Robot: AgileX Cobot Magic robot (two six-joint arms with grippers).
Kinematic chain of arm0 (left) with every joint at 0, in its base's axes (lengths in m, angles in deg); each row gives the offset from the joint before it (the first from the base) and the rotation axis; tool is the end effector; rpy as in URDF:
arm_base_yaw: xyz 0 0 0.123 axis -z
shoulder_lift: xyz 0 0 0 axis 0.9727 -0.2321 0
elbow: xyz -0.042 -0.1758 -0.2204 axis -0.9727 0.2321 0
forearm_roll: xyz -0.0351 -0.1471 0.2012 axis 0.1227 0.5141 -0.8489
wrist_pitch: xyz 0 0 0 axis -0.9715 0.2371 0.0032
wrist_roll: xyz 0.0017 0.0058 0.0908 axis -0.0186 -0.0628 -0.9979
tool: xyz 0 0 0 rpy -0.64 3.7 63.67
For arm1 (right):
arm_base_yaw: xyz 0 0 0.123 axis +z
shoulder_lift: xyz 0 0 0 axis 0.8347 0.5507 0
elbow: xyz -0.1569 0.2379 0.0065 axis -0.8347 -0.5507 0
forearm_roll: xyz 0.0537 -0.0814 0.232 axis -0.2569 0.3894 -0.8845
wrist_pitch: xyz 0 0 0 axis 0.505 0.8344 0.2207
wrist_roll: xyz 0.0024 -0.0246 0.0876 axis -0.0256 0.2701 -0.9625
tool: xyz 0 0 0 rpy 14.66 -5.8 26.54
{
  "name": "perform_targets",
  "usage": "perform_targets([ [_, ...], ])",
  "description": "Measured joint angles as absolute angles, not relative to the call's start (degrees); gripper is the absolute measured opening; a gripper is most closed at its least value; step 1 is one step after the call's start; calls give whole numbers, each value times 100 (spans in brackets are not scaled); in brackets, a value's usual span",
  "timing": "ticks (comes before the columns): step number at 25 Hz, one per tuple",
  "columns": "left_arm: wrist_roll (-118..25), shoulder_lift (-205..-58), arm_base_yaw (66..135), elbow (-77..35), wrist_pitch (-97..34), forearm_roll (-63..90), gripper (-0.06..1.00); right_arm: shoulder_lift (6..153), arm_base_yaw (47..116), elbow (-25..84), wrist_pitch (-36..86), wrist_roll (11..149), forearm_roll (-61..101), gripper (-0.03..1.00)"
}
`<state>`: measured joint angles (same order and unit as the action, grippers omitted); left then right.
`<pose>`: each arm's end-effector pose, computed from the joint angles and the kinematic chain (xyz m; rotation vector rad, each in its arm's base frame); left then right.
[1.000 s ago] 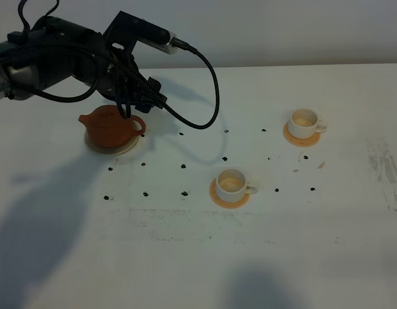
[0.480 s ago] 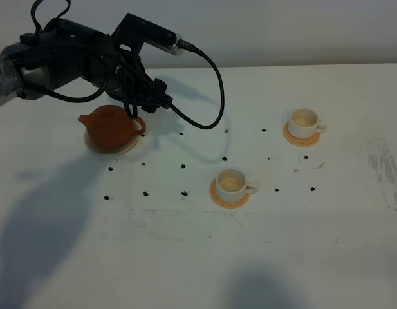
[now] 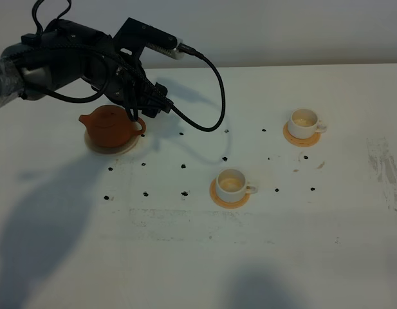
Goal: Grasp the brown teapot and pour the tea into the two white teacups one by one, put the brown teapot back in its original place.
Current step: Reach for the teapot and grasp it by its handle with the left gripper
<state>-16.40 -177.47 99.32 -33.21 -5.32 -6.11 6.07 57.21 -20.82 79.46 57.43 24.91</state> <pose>0.4319 -0.1759 0.2040 0.6548 2.3992 -0.0398 -0.0110 0.0047 0.2790 -0.0168 2.0684 0.0762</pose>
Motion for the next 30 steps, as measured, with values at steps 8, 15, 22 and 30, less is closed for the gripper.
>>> perform_targets([
  [8,-1640,-17753,10114,-3323,-393,18,68,607,5721,-2082,7946,5743,2491,50],
  [15,-1640,-18203,9989,-3721,-371,69,68,607,5721,-2082,7946,5743,2491,50],
  [22,-1640,-18600,9958,-4066,-318,69,68,607,5721,-2082,7946,5743,2491,50],
  [30,-1635,-18797,9958,-4071,-322,69,68,607,5721,-2082,7946,5743,2491,50],
])
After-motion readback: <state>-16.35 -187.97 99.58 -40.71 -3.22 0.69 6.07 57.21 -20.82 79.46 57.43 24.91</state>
